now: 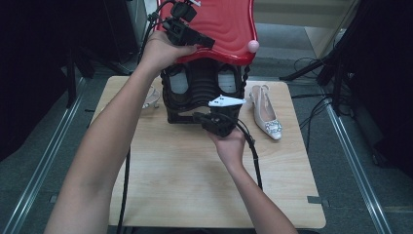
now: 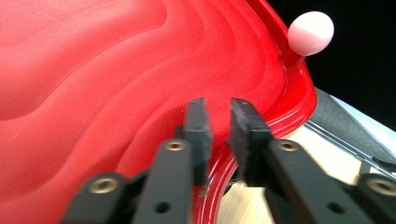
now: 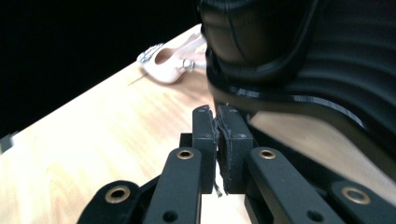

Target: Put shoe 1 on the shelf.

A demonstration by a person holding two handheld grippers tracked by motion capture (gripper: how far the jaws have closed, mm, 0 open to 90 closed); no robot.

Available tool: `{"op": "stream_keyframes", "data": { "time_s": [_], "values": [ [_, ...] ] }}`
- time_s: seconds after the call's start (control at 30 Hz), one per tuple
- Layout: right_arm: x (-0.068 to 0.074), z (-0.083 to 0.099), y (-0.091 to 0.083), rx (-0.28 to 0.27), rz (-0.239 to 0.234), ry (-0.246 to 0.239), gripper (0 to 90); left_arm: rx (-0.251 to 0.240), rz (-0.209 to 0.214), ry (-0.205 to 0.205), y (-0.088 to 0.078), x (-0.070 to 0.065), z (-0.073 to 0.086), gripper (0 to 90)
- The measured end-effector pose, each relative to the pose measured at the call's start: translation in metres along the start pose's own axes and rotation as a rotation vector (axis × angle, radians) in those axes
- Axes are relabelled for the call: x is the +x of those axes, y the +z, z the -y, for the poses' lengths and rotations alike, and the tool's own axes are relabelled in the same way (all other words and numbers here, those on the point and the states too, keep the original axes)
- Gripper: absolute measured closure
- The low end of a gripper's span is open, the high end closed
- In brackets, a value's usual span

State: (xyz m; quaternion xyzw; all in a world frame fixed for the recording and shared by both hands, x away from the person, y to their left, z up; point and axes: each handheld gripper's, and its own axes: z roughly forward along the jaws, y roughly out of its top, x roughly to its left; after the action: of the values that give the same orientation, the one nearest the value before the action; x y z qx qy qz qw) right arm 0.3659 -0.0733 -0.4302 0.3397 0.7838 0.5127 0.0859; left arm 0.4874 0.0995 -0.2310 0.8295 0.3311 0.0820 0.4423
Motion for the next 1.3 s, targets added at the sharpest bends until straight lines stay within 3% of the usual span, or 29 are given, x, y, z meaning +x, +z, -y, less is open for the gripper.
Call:
{"op": "stream_keyframes", "data": {
  "time_s": [0.17, 0.3, 0.43, 0.5, 0.83, 1.0, 1.3],
  "values": [
    [-0.002, 0.014, -0.020, 0.022, -0.013, 0.000, 82.4, 0.006, -0.013, 0.011, -0.011, -0.010, 0.001, 62.6],
    [-0.007, 0.029, -0.036, 0.029, -0.030, 0.012, 73.1, 0.005, -0.007, 0.012, -0.025, -0.021, 0.004, 57.1],
    [-0.014, 0.043, -0.048, 0.050, -0.039, 0.045, 72.7, 0.012, 0.000, 0.019, -0.037, -0.032, 0.013, 52.8],
    [-0.017, 0.049, -0.052, 0.037, -0.032, 0.041, 70.9, 0.008, 0.006, 0.021, -0.042, -0.037, 0.019, 52.1],
    [-0.028, 0.065, -0.061, 0.022, -0.044, 0.037, 64.5, -0.002, 0.015, -0.002, -0.055, -0.045, 0.070, 47.6],
    [-0.035, 0.076, -0.057, 0.063, -0.036, 0.039, 62.9, 0.019, 0.014, -0.020, -0.052, -0.042, 0.099, 46.9],
    [-0.045, 0.082, -0.071, 0.043, -0.005, 0.055, 59.6, 0.010, 0.024, -0.052, -0.046, -0.036, 0.141, 46.7]
  ]
}}
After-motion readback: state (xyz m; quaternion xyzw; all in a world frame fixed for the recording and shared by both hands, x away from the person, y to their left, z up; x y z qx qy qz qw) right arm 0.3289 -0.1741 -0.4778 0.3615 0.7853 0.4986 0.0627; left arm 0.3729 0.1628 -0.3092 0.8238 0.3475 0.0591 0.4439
